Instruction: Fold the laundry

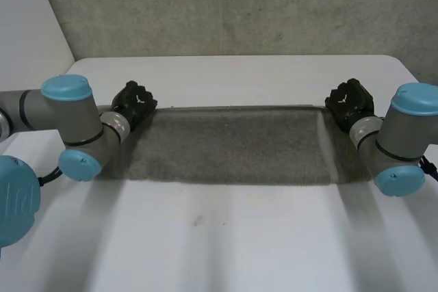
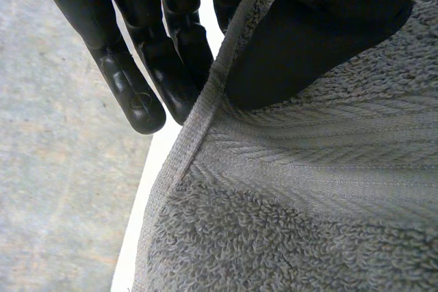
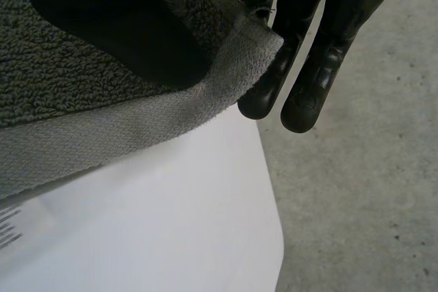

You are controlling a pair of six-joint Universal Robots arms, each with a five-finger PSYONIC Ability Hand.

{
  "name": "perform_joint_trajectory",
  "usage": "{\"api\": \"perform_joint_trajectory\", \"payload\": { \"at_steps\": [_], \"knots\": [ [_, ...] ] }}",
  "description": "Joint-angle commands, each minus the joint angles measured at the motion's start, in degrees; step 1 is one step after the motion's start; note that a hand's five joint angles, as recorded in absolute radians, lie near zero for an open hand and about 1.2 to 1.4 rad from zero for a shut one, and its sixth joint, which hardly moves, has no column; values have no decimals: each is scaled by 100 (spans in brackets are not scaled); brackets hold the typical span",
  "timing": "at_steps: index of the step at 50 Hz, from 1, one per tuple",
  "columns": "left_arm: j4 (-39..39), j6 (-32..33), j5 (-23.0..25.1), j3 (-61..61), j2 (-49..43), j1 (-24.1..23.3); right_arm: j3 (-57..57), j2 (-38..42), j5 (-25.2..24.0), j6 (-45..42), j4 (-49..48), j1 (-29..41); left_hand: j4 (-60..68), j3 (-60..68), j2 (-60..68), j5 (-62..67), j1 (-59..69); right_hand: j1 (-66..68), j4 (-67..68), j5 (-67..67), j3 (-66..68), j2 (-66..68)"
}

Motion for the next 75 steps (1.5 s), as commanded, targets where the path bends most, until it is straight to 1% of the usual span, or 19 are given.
{"api": "perform_joint_trajectory", "payload": {
  "at_steps": [1,2,3,4,10,12,15,20,28,30,35,42,46,52,58,59,60,62,75],
  "knots": [
    [497,-24,-34,-43,13,-114,-91,175,42,27,-619,1,-1121,-1117,-1123,-1136,-1063,-2442,-3704,-3803,-3676,-3626],
    [515,-7,-52,-78,39,-149,-91,175,43,27,-620,1,-4140,-4136,-4142,-4155,-4082,-2474,-3737,-3836,-3709,-3659],
    [515,-7,-52,-79,39,-149,-126,158,86,62,-629,1,-4170,-4166,-4172,-4185,-4112,-4569,-5831,-5931,-5803,-5753],
    [515,-7,-78,-131,57,-193,-126,158,87,62,-629,1,-5975,-5971,-5977,-5990,-5917,-4569,-5831,-5931,-5803,-5753],
    [488,-77,-96,-552,609,-255,-29,-352,210,308,-585,-52,-5936,-5932,-5939,-5951,-5879,-4569,-5831,-5931,-5803,-5753],
    [497,-86,-87,-719,802,-255,67,-728,105,841,-463,-69,-5936,-5932,-5939,-5951,-5879,-4569,-5831,-5931,-5803,-5753],
    [506,-129,-78,-983,1180,-263,76,-879,34,1099,-321,-78,-5936,-5932,-5939,-5951,-5879,-4569,-5831,-5931,-5803,-5753],
    [488,-376,-87,-1353,1709,-290,6,-1432,-379,2002,696,-201,-5886,-5882,-5888,-5901,-5828,-4569,-5831,-5931,-5803,-5753],
    [453,-1264,-78,-2179,2649,-246,155,-1960,-467,2541,1771,-606,-5835,-5831,-5838,-5850,-5778,-4569,-5831,-5931,-5803,-5753],
    [462,-1631,-52,-2643,3069,-193,444,-2118,-467,2681,2444,-745,-5852,-5848,-5854,-5867,-5794,-4477,-5740,-5839,-5711,-5662],
    [488,-2176,-34,-3285,3510,-202,1006,-2294,-616,2699,2974,-1053,-5869,-5865,-5871,-5884,-5811,-4191,-5453,-5552,-5425,-5375],
    [524,-2819,-34,-3911,3845,-255,1895,-2409,-1188,2655,2799,-1353,-5903,-5899,-5905,-5918,-5845,-3333,-4595,-4694,-4567,-4517],
    [550,-3056,-25,-4200,4003,-263,2342,-2391,-1495,2664,2291,-1484,-5936,-5932,-5939,-5951,-5879,-2612,-3875,-3974,-3846,-3796],
    [594,-3083,-25,-4359,4021,-263,2607,-2277,-1548,2664,1692,-1573,-5936,-5932,-5939,-5951,-5879,-2054,-3317,-3416,-3288,-3238],
    [787,-3083,-34,-4535,4021,-263,2660,-1916,-1539,2620,1182,-1581,-5936,-5932,-5939,-5951,-5879,-793,-2055,-2154,-2027,-1977],
    [822,-3083,-34,-4561,4021,-263,2634,-1821,-1513,2602,1164,-1581,-5936,-5932,-5939,-5951,-5879,90,-1172,-1272,-1144,-1094],
    [822,-3083,-34,-4561,4021,-263,2634,-1820,-1513,2602,1164,-1581,-5936,-5932,-5939,-5951,-5879,99,-1164,-1263,-1135,-1085],
    [849,-3083,-34,-4587,4021,-272,2581,-1689,-1522,2602,1155,-1590,-5936,-5932,-5939,-5951,-5879,2419,1156,1057,1185,1235],
    [849,-3092,-34,-4666,4117,-272,2379,-1758,-1452,2322,1296,-2239,-5936,-5932,-5939,-5951,-5879,2431,1169,1069,1197,1247]
  ]
}}
